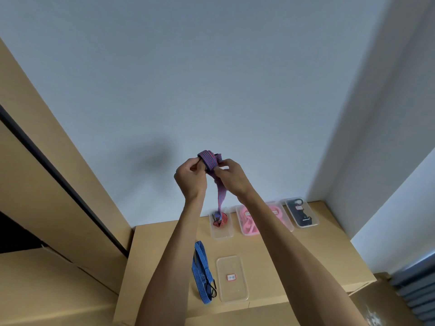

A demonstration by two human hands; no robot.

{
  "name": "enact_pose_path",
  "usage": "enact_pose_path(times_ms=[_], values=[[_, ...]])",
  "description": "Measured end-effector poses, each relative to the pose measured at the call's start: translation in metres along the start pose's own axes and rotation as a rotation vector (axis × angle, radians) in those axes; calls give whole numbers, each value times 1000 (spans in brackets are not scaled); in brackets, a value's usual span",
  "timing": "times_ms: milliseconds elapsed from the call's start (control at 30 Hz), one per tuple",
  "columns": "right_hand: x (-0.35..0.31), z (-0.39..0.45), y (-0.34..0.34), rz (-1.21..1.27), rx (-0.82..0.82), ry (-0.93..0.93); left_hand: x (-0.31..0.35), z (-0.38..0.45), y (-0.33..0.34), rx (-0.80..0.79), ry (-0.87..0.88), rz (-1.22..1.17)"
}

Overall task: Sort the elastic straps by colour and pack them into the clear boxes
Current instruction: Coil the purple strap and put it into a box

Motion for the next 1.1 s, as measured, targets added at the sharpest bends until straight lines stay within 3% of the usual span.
enact_pose_path(times_ms=[133,233,367,500,633,767,900,1100], values=[[4,-1,-8,-50,-107,22,-5,4,-4,45,139,210],[0,2,-15,-284,-158,-25,-7,4,-8,30,254,355],[-12,5,-15,-606,-55,-209,-11,2,-5,-69,344,525],[-15,9,-18,-601,-35,-341,-14,6,-3,-308,369,539],[-11,9,-27,-454,-48,-371,-14,15,-8,-589,228,439],[-2,21,-42,-484,25,-389,-9,16,-13,-943,70,250],[13,21,-37,-208,-40,-301,-5,10,-8,-814,-65,-73],[27,16,-16,311,36,-131,-4,12,4,-659,-111,-172]])
Point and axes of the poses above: each hand's wrist, its own z-axis towards the middle knuckle, its own y-axis out of the palm, x = y × z, the point moved 1 cm from there along z, towards the middle knuckle, and after that the axes turned 3 degrees about -x, right-handed, at the moved point
